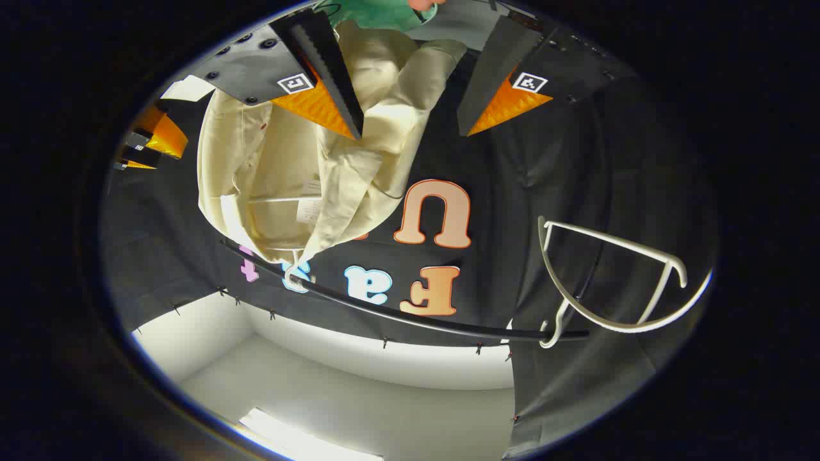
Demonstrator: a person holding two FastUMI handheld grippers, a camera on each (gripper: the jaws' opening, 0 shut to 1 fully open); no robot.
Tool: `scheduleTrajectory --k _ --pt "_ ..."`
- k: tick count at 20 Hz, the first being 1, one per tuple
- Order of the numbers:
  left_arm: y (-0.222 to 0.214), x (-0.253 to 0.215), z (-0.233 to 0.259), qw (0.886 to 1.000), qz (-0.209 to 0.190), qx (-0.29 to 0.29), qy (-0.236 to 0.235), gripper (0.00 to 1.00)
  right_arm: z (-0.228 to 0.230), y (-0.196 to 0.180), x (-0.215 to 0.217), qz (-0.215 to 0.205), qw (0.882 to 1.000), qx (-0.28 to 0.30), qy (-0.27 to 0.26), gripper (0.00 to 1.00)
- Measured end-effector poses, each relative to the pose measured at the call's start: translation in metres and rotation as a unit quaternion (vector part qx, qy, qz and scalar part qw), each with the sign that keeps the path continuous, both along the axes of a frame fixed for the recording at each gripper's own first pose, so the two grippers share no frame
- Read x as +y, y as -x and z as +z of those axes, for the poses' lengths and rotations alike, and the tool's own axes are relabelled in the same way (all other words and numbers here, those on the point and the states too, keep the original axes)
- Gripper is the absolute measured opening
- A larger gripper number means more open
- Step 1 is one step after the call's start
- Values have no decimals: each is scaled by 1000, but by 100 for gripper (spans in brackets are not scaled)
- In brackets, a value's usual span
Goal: Grasp the clothes on the hanger with both hands and then place them into the laundry hamper below.
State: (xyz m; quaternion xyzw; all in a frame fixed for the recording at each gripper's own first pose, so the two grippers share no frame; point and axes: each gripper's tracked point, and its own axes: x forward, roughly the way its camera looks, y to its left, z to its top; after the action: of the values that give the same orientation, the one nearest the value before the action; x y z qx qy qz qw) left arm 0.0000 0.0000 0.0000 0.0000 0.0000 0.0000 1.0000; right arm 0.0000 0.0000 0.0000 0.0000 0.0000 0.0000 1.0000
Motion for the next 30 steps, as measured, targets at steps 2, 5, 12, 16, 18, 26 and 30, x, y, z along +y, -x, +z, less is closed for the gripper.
scheduleTrajectory --k 2,5,12,16,18,26,30 --pt "-4 -5 0 1000 -6 -2 -3 93 -3 -1 -2 -4 1000 4 -5 94" --pt "-10 -11 -4 1000 -19 5 -8 96 -7 -2 -2 -12 1000 6 1 94" --pt "-15 -13 -6 1000 -28 7 -6 97 -8 -1 8 -8 1000 10 -8 94" --pt "-14 -15 -6 999 -30 7 -8 100 -10 -1 8 -11 1000 11 -12 94" --pt "-15 -15 -4 999 -32 5 -9 96 -13 -1 9 -12 1000 15 -13 94" --pt "-10 -5 -7 1000 -22 9 -3 97 -4 -35 38 16 1000 3 -7 94" --pt "-16 -1 -12 1000 -26 17 1 100 -17 -81 64 31 999 15 -17 94"
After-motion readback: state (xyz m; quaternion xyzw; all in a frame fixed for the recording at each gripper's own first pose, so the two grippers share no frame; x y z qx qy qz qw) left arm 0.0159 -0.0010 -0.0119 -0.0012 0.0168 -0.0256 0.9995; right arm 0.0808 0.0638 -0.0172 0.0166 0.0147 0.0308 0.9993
